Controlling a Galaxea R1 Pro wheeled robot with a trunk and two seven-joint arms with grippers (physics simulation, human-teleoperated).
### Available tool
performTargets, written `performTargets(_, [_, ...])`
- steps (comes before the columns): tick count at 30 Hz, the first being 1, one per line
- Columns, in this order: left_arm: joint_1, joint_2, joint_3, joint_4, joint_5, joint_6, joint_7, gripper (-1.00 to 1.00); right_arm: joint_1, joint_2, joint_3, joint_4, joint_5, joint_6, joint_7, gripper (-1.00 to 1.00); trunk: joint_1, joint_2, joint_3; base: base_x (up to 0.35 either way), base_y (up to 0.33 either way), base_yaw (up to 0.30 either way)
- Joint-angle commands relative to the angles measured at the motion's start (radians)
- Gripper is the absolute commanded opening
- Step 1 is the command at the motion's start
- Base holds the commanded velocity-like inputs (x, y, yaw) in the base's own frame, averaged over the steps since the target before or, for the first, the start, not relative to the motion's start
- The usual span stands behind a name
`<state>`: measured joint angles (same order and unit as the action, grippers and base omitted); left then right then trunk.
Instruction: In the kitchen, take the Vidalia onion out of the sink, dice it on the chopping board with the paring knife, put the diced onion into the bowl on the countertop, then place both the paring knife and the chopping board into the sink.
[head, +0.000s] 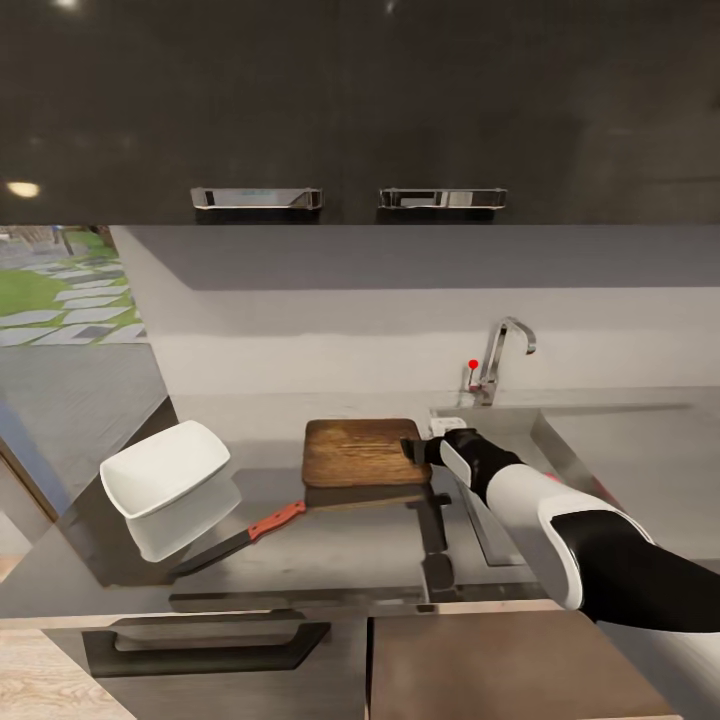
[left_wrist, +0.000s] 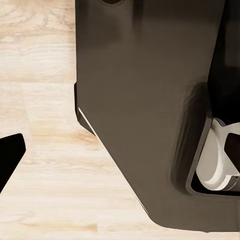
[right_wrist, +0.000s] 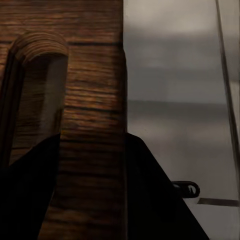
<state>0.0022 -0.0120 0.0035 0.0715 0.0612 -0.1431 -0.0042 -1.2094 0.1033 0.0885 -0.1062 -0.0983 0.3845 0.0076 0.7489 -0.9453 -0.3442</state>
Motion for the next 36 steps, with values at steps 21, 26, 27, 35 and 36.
performTargets(21, [-0.001,0.0,0.0,0.002,0.006,-0.006,0.0,1.0,-0.001,-0.014,0.011,0.006,-0.008,0.008,-0.003,-1.0,0.0,-0.001,-0.001,0.0,0.0,0.0])
performTargets(26, [-0.001,0.0,0.0,0.002,0.006,-0.006,0.0,1.0,0.0,-0.013,0.011,0.006,-0.008,0.008,-0.003,-1.0,0.0,-0.001,-0.001,0.0,0.0,0.0])
performTargets(27, [-0.001,0.0,0.0,0.002,0.006,-0.006,0.0,1.0,-0.001,-0.013,0.011,0.006,-0.008,0.008,-0.003,-1.0,0.0,-0.001,-0.001,0.0,0.0,0.0])
performTargets(35, [-0.001,-0.001,0.0,0.002,0.006,-0.006,0.0,1.0,-0.001,-0.013,0.011,0.006,-0.008,0.008,-0.003,-1.0,0.0,-0.001,-0.001,0.0,0.0,0.0])
performTargets(36, [-0.001,-0.001,0.0,0.002,0.006,-0.006,0.0,1.0,-0.001,-0.013,0.011,0.006,-0.008,0.008,-0.003,-1.0,0.0,-0.001,-0.001,0.0,0.0,0.0])
